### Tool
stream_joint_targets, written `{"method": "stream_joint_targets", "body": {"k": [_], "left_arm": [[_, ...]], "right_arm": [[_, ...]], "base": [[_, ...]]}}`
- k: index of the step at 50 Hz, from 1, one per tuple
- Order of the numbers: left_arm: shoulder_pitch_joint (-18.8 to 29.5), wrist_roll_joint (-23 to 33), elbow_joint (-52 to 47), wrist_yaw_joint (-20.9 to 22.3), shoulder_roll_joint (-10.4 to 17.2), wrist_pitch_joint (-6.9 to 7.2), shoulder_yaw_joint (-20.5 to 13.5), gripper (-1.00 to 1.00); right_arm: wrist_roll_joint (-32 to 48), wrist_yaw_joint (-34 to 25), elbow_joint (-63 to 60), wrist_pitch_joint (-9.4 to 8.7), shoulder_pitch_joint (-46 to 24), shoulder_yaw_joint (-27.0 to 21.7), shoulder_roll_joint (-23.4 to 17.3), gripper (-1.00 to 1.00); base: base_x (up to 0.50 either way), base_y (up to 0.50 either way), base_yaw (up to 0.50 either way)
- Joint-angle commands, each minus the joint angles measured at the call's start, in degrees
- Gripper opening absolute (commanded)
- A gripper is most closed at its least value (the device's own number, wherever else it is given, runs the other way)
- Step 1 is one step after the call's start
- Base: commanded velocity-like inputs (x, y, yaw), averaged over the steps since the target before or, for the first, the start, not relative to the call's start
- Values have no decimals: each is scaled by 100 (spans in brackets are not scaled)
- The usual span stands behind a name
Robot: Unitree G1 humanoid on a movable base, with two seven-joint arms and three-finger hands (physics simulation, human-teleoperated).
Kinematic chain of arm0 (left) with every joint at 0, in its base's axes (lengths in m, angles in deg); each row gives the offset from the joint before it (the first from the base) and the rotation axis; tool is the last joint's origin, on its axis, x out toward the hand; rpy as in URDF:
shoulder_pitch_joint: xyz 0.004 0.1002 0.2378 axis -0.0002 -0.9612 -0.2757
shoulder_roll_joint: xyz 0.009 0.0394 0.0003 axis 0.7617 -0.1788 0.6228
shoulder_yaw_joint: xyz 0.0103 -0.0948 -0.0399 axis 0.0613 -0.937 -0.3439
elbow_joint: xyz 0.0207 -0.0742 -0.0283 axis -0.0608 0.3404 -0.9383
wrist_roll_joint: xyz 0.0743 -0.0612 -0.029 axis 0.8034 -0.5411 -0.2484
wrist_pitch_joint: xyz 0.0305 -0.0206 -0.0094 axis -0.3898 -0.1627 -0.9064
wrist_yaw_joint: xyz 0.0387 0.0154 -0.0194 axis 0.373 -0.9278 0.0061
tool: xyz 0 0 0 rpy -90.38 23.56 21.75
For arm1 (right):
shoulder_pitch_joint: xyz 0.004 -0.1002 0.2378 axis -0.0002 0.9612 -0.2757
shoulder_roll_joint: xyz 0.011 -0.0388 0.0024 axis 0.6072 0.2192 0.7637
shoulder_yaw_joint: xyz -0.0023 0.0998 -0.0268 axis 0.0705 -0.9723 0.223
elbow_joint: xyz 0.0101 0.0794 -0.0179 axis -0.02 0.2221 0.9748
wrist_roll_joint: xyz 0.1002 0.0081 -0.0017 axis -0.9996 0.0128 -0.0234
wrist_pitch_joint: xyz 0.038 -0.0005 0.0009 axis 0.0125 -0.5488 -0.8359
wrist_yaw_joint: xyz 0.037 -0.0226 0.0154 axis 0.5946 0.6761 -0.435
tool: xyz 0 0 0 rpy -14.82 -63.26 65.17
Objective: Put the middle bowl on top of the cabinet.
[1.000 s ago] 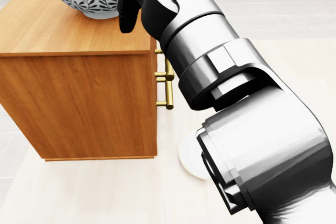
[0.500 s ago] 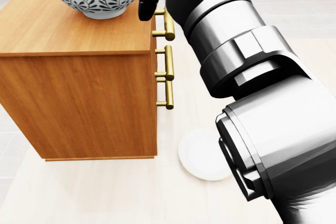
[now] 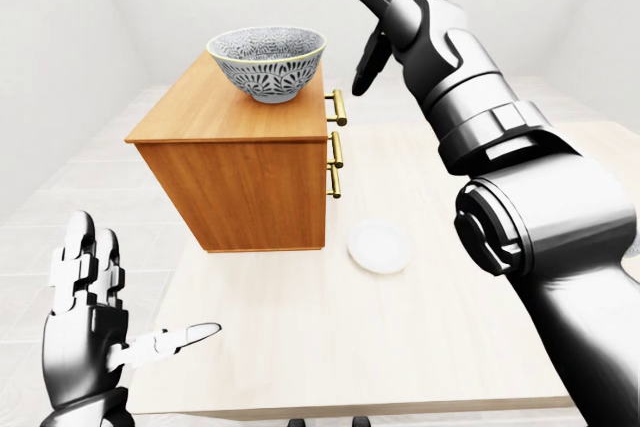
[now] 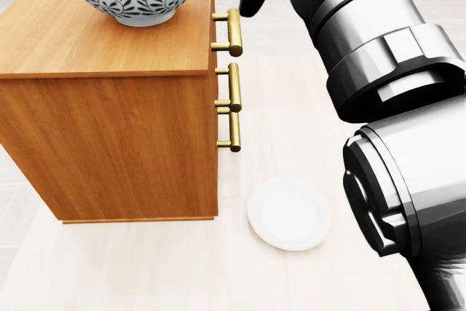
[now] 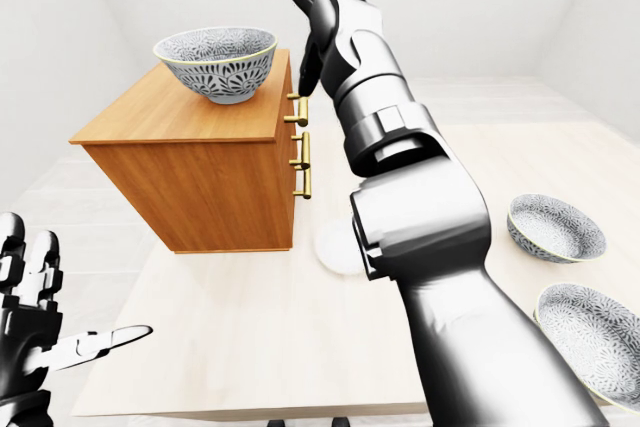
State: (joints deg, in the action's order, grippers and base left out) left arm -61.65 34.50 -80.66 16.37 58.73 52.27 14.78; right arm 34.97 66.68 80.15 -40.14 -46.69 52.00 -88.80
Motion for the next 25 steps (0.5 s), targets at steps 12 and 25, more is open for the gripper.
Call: {"method": "stream_joint_targets", "body": {"k": [12,25], "left_arm": [[20,-45,33,48,10,-44,110,100],[79,72,46,-14,37,0,175,100]], "right_arm": [[131,-76,71,0,-271,-68,-799,100],[304,-290,64,0,-670,-81,-1234,100]], "base": [[0,0,0],[0,0,0]]}}
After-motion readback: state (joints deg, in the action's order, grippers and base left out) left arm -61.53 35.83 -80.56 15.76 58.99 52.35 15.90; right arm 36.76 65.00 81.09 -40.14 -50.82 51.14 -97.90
